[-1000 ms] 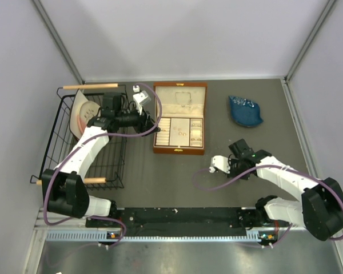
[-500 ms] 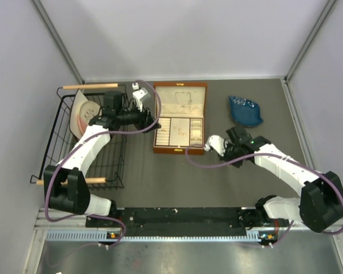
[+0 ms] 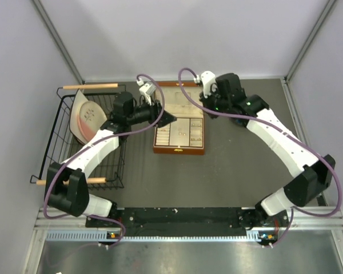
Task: Organize the mixed jewelry
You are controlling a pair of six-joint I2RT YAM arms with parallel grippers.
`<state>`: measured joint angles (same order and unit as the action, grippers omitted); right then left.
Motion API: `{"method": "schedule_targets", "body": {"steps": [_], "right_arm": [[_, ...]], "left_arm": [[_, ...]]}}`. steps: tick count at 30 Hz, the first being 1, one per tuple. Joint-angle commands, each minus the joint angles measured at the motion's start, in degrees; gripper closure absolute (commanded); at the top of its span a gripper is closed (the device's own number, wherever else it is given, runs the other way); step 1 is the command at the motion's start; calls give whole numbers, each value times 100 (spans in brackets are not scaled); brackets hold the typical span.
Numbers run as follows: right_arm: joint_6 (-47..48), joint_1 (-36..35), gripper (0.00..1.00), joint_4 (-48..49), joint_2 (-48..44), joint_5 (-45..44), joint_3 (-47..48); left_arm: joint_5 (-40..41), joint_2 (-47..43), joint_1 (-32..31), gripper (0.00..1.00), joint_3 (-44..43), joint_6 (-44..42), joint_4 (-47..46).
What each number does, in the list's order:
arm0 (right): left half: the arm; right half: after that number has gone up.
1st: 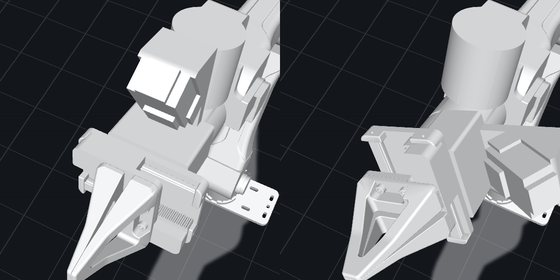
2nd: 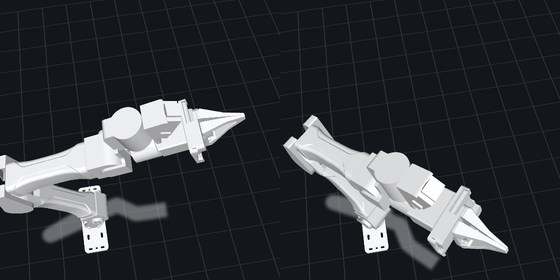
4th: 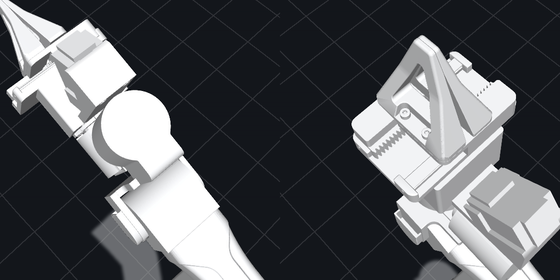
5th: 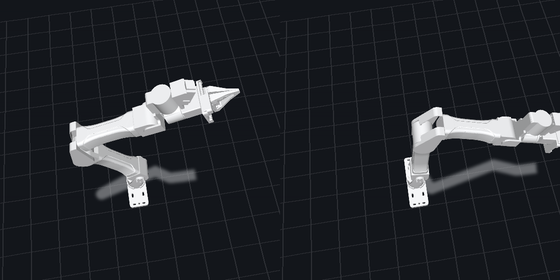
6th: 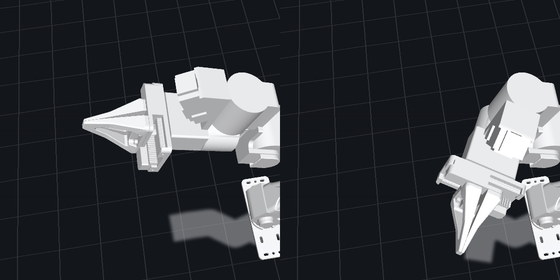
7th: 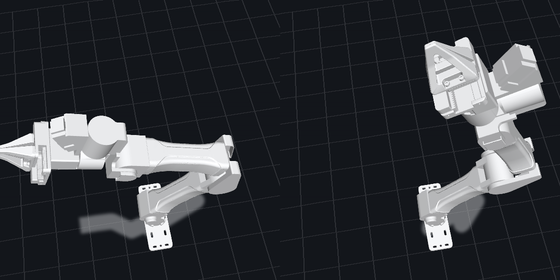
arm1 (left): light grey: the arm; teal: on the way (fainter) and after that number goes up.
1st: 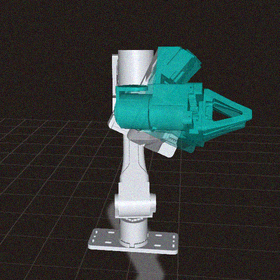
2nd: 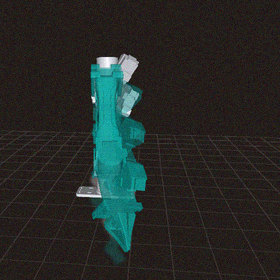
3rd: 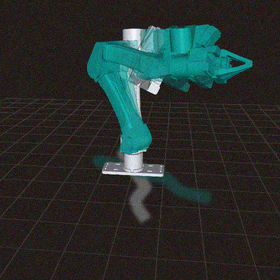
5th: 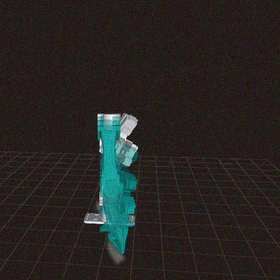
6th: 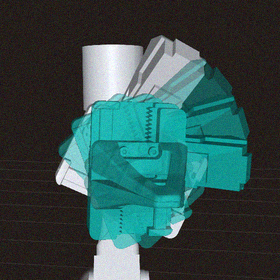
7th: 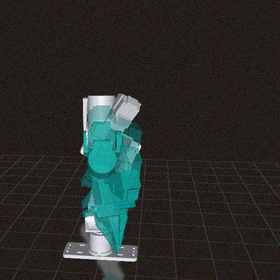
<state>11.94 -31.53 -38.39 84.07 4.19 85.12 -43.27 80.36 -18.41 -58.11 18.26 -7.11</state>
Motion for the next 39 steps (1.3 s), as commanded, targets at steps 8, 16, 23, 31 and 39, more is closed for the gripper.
{"method": "schedule_targets", "body": {"steps": [8,16,23,31,39], "right_arm": [[-1475,-749,100,-46,935,-655,1525],[-1915,-899,100,-186,1243,-533,1885],[-1977,-899,100,-248,1261,-463,2043],[-1985,-908,100,-257,1261,-436,2026],[-1985,-908,100,-257,1252,-304,1991]], "left_arm": [[916,68,-610,48,-517,1276,-669],[1286,156,-663,57,-676,1092,-387],[1347,270,-699,62,-790,1013,-317],[1312,332,-734,64,-860,1039,-317],[1250,410,-751,81,-913,1057,-317]]}}
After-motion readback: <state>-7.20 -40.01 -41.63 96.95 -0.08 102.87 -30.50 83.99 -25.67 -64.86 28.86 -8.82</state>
